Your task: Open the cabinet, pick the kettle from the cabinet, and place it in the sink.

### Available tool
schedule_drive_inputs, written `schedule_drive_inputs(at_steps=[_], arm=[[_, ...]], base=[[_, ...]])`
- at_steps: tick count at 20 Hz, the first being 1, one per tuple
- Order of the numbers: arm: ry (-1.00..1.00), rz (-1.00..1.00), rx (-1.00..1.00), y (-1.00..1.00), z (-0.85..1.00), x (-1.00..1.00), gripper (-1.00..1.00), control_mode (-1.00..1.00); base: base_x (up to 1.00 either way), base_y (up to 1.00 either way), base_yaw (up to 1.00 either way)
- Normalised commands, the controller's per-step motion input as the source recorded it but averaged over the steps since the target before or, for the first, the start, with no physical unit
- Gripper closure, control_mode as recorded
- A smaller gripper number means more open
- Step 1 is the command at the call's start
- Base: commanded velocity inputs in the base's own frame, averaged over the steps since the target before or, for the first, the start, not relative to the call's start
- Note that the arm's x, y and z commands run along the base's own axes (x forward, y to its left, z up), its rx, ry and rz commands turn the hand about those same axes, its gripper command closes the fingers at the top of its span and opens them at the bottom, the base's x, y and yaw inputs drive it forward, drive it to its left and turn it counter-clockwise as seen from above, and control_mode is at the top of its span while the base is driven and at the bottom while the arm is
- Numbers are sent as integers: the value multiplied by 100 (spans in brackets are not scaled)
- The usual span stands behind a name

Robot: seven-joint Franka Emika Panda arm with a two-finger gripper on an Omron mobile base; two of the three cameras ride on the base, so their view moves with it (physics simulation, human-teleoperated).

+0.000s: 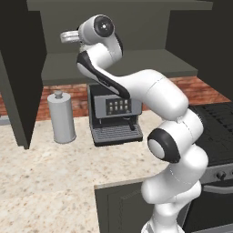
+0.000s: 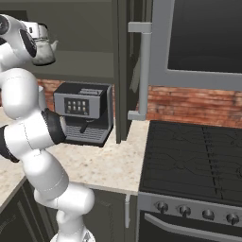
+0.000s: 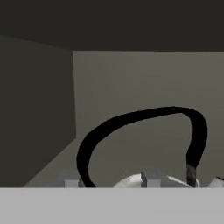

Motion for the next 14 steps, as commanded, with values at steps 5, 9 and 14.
schedule_drive_inputs(at_steps=[5,9,14], arm=[[0,0,9,0,-4,-8,100,-100],[-1,0,11,0,-3,-12,100,-100],[-2,0,10,0,-3,-16,100,-100]], base=[[0,0,0],[0,0,0],[0,0,0]])
